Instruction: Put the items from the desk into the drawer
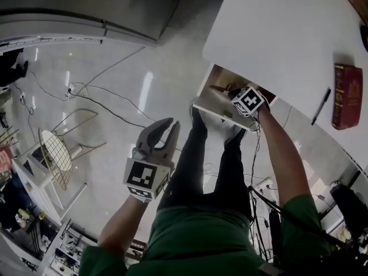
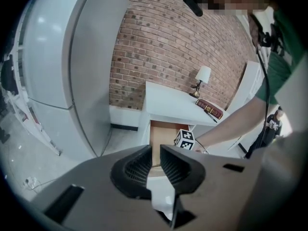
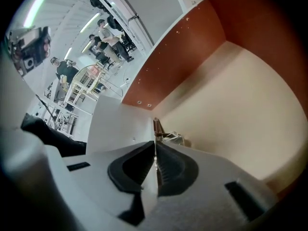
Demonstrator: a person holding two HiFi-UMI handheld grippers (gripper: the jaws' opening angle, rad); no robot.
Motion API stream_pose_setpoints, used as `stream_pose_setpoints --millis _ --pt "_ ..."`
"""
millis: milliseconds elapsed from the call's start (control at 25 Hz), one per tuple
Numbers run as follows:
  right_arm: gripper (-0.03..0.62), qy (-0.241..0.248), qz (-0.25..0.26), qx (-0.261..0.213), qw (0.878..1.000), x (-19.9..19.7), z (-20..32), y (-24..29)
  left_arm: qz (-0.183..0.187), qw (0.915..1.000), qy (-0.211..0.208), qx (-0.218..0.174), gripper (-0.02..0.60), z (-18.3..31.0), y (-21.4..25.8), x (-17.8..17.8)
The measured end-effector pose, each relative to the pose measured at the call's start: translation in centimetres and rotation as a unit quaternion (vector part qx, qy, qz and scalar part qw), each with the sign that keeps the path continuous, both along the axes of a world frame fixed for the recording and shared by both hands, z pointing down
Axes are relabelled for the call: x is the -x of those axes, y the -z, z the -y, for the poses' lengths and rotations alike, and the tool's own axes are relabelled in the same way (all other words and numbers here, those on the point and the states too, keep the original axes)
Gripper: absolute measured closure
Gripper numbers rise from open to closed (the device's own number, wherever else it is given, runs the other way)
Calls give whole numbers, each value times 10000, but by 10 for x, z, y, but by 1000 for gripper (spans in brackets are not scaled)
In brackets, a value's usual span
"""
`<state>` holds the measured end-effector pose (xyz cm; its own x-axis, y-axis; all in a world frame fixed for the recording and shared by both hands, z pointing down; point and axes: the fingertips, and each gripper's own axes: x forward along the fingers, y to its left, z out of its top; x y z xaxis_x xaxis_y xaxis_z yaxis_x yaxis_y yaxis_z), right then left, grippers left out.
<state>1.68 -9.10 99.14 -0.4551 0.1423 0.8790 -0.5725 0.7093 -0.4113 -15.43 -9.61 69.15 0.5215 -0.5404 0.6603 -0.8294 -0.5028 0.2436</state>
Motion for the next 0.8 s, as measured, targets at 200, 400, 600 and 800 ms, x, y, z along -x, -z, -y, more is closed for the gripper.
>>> stream_pose_setpoints --millis 200,400,600,800 --pt "557 -157 -307 -124 9993 -6 6 -7 -49 9996 -58 288 534 -5 -2 -4" --pt "504 -538 -347 -338 9974 -7 12 -7 -84 9996 -49 263 534 -5 -1 -9" --pt "425 -825 -418 -805 9925 -16 20 9 -150 9998 -62 142 534 -2 8 -21" --pt "430 -924 -325 -1060 9895 -23 12 47 -275 9995 -92 -106 534 6 30 -40"
